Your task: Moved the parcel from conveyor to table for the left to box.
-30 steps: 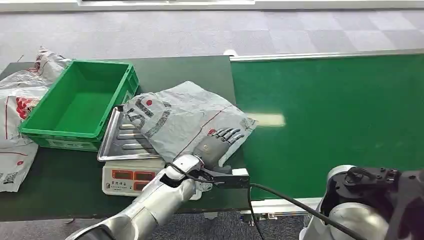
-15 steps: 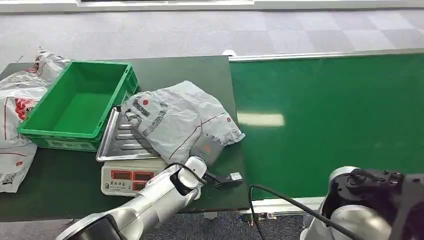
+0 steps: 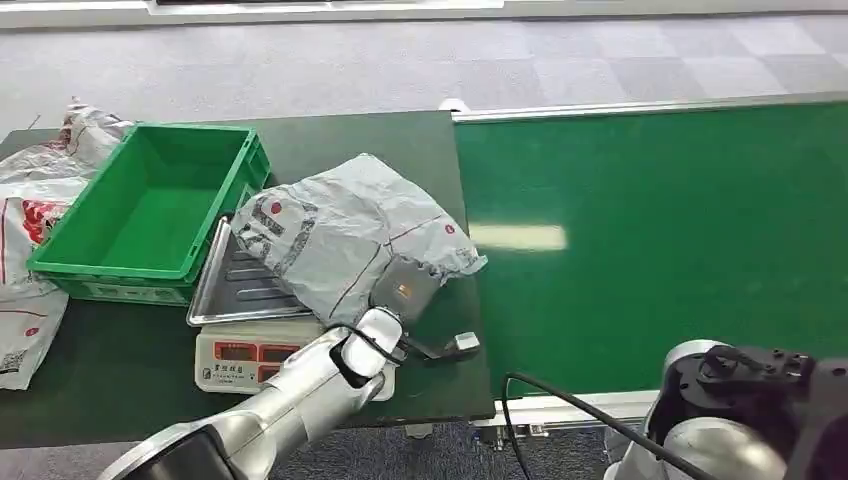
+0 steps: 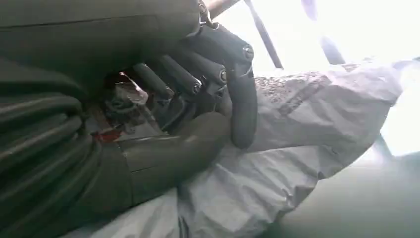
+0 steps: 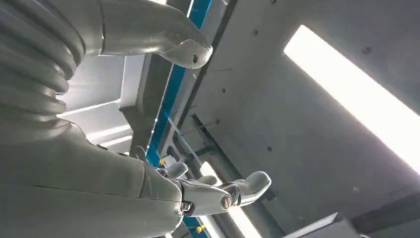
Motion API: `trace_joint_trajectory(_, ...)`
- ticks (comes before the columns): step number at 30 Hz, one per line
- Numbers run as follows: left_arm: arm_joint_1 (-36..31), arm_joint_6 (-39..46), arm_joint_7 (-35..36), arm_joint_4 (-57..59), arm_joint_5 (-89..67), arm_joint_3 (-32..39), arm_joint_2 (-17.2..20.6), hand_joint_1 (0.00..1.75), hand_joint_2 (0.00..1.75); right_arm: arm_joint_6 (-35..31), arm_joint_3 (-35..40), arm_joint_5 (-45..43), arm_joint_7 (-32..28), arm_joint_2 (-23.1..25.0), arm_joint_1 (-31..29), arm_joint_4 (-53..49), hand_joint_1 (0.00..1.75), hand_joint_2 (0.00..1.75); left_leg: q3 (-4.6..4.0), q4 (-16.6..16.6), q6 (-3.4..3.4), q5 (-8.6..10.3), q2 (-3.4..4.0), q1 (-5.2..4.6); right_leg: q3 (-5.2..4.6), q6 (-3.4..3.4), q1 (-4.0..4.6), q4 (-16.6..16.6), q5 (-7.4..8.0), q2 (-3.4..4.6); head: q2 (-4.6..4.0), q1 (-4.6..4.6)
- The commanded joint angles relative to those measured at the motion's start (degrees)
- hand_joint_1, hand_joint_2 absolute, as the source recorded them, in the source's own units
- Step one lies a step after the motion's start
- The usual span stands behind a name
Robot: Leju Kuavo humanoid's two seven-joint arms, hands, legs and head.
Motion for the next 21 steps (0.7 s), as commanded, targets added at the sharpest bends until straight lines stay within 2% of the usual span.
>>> trace_joint_trajectory(1,7.0,16.7,-9.0,-37.6,2.6,20.5,7.1,1.75,1.75,-0.1,-1.1,-0.4,0.0,0.6,4.4,-0.4,0.00,1.75,-0.07,-0.1,-0.16,0.02,-0.26,0.07,-0.02,0.05,0.04,-0.1,-0.01,-0.11,0.00,-0.02)
trace_joint_trajectory(2,7.0,16.7,-9.0,-37.6,2.6,20.5,7.1,1.75,1.75,-0.1,-1.1,-0.4,0.0,0.6,4.4,-0.4,0.00,1.75,-0.04,-0.1,-0.13,0.01,-0.20,0.08,0.02,0.04,0.06,-0.1,-0.01,-0.10,0.00,0.00)
trace_joint_trajectory(3,10.6,16.7,-14.2,-48.7,1.4,27.7,6.5,1.75,1.75,-0.1,-0.5,-0.6,0.0,0.6,4.0,0.5,0.00,1.75,0.12,-0.2,-0.18,-0.01,-0.19,0.12,0.16,0.07,0.08,-0.1,-0.02,-0.03,0.00,0.02)
trace_joint_trajectory(6,12.6,16.7,-23.7,-59.1,2.3,38.0,4.1,1.75,1.75,-0.1,0.2,-0.7,0.0,0.6,3.6,1.5,0.00,1.75,0.07,-0.1,-0.20,-0.03,0.09,0.12,0.05,0.06,0.06,-0.1,0.04,0.28,0.00,0.00)
trace_joint_trajectory(7,12.8,16.7,-29.7,-60.4,3.6,43.1,1.7,1.75,1.75,-0.1,0.2,-0.6,0.0,0.6,3.4,1.6,0.00,1.75,-0.08,0.0,-0.18,0.00,-0.02,0.13,-0.03,0.03,0.06,0.0,0.03,0.12,0.00,-0.02)
trace_joint_trajectory(8,12.9,16.7,-31.5,-61.1,3.9,44.5,1.0,1.75,1.75,-0.1,0.3,-0.7,0.0,0.6,3.4,1.8,0.00,1.75,-0.09,0.0,-0.21,-0.02,-0.08,0.15,-0.04,0.04,0.08,0.0,0.01,0.10,0.00,0.00)
trace_joint_trajectory(10,11.9,16.7,-41.6,-64.0,4.5,53.0,-3.5,1.75,1.75,-0.1,0.6,-1.0,0.0,0.6,2.9,2.4,0.00,1.75,0.01,-0.1,-0.19,-0.01,-0.17,0.14,0.09,0.05,0.09,-0.1,0.00,0.02,0.00,0.00)
trace_joint_trajectory(12,11.9,16.7,-41.6,-64.0,4.5,53.0,-3.5,1.75,1.75,-0.1,0.6,-1.0,0.0,0.6,2.9,2.4,0.00,1.75,0.01,-0.1,-0.19,-0.02,-0.06,0.13,0.07,0.04,0.07,-0.1,0.03,0.14,0.00,-0.02)
trace_joint_trajectory(17,11.9,16.7,-41.6,-64.0,4.5,53.0,-3.5,1.75,1.75,-0.1,0.6,-1.0,0.0,0.6,2.9,2.4,0.00,1.75,0.12,-0.2,-0.18,0.04,-0.28,0.06,0.23,0.03,-0.01,-0.1,0.01,-0.12,0.00,0.00)
trace_joint_trajectory(18,11.3,16.7,-44.0,-64.6,3.6,55.6,-5.1,1.75,1.75,-0.1,0.7,-1.3,0.0,0.6,2.8,2.6,0.00,1.75,0.06,-0.1,-0.15,0.02,-0.26,0.06,0.18,0.01,0.00,-0.1,0.00,-0.14,0.00,0.00)
trace_joint_trajectory(21,9.6,16.7,-49.1,-67.2,6.3,60.7,-5.3,1.75,1.75,-0.1,1.5,-1.8,0.0,0.6,2.2,3.5,0.00,1.75,0.10,-0.2,-0.18,0.04,-0.36,0.07,0.24,0.03,0.01,-0.1,-0.01,-0.20,0.00,-0.02)
